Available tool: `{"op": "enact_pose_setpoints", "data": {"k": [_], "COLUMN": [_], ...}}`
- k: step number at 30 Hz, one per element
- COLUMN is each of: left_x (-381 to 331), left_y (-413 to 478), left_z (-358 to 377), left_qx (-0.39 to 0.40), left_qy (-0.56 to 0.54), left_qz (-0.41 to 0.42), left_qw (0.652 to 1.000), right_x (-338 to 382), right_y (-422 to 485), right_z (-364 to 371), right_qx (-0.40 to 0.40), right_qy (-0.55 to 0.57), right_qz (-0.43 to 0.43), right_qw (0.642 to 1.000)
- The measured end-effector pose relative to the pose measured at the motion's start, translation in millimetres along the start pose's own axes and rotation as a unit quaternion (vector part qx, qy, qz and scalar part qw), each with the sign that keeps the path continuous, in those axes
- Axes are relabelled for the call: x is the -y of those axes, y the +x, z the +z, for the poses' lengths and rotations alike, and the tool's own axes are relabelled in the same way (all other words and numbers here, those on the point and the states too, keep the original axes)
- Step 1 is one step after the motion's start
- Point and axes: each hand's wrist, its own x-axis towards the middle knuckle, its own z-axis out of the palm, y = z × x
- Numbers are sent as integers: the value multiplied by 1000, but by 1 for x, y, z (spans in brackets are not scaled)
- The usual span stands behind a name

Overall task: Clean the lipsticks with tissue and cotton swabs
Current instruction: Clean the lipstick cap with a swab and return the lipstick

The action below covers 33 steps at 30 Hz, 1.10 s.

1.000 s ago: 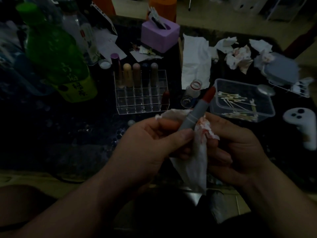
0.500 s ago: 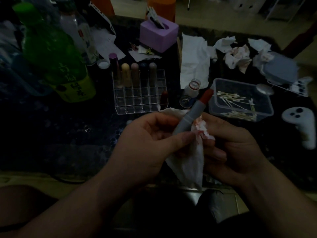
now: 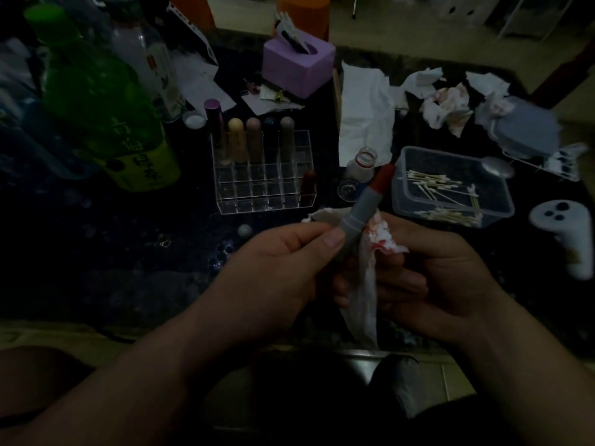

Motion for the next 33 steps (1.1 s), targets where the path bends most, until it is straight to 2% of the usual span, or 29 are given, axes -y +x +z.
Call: {"op": "enact_pose_setpoints", "data": {"k": [6,11,15,18,21,24,26,28,30,33], "left_x": [-5,-7,-12,-15,-16,-14,-12,-10,-8,-3], "left_y": [-2,-4,-4,-4,-6,-6,-3,-1,2,5], "left_z": [1,-5,-12,-15,-10,-8,-9,-9,-9,-10], "left_qx": [3,11,-51,-45,-24,-64,-89,-101,-111,-131], "left_qy": [-10,40,47,79,85,106,97,84,79,81], "left_qz": [7,48,86,71,54,66,78,84,84,79], "left_qw": [1000,998,994,993,995,990,988,988,987,985], "right_x": [-1,1,-2,-2,-5,4,2,-7,-11,-17], "right_y": [5,7,1,1,3,-3,-1,1,0,-2], "right_z": [2,2,-2,1,7,9,12,11,11,13], "right_qx": [-5,11,-44,-81,-134,-163,-139,-59,-34,-141], "right_qy": [53,102,141,156,118,120,132,147,81,-98], "right_qz": [-4,3,-23,-27,-15,13,5,-33,-73,-102], "right_qw": [999,995,989,984,984,979,981,987,993,980]}}
